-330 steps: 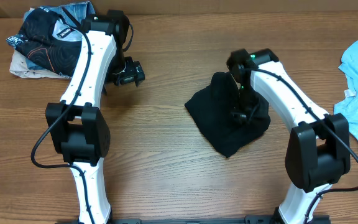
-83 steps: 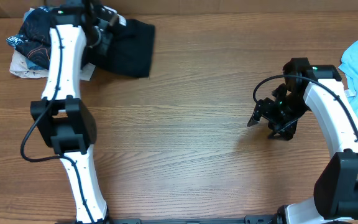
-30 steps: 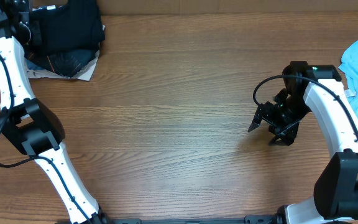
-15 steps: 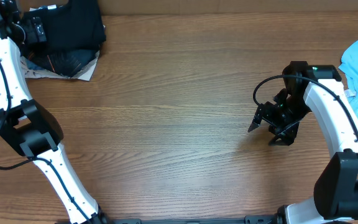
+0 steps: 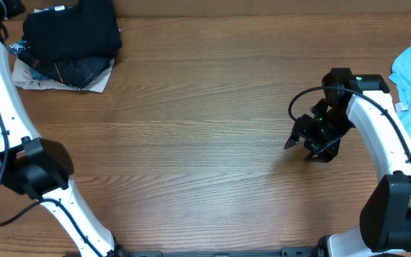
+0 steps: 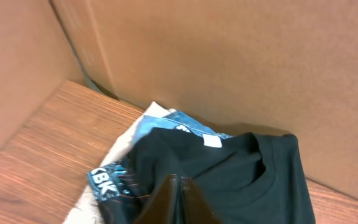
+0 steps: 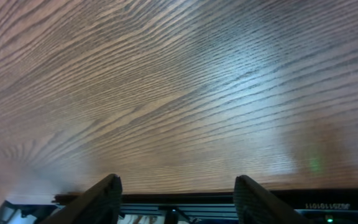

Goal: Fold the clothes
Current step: 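Place the shirt on top of the stack and release with left gripper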

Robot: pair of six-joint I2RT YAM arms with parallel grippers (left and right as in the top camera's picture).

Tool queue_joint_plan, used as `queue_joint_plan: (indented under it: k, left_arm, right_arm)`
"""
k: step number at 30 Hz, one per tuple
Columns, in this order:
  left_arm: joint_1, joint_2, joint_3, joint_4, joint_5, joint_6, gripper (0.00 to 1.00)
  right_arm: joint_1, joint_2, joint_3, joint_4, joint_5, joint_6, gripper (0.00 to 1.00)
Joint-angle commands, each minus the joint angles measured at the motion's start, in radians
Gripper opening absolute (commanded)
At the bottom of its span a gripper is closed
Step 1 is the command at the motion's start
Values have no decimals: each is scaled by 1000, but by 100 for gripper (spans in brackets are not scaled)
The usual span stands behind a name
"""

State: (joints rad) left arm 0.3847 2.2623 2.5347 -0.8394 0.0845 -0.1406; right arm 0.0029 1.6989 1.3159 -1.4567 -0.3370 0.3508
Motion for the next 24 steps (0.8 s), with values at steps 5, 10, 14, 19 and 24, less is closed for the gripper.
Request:
queue_joint_plan:
  k: [5, 10, 14, 19, 24]
  left_arm:
    - [-25, 188, -2, 63, 11, -54, 7]
    - [-25, 288, -2, 73, 10, -53, 19]
    - [-24, 360, -2, 64, -14, -39, 22]
    - [-20, 339, 2, 79, 21, -59, 40]
    - [-22, 218, 2, 128, 116, -66, 77]
  right_arm:
    - [5, -27, -4, 3, -10, -39, 57]
    - [5, -27, -4, 1, -10, -42, 57]
    - [5, -27, -4, -11, -9, -42, 57]
    - [5, -27, -4, -15, -9, -42, 58]
    - [5, -27, -4, -11, -10, -41, 63]
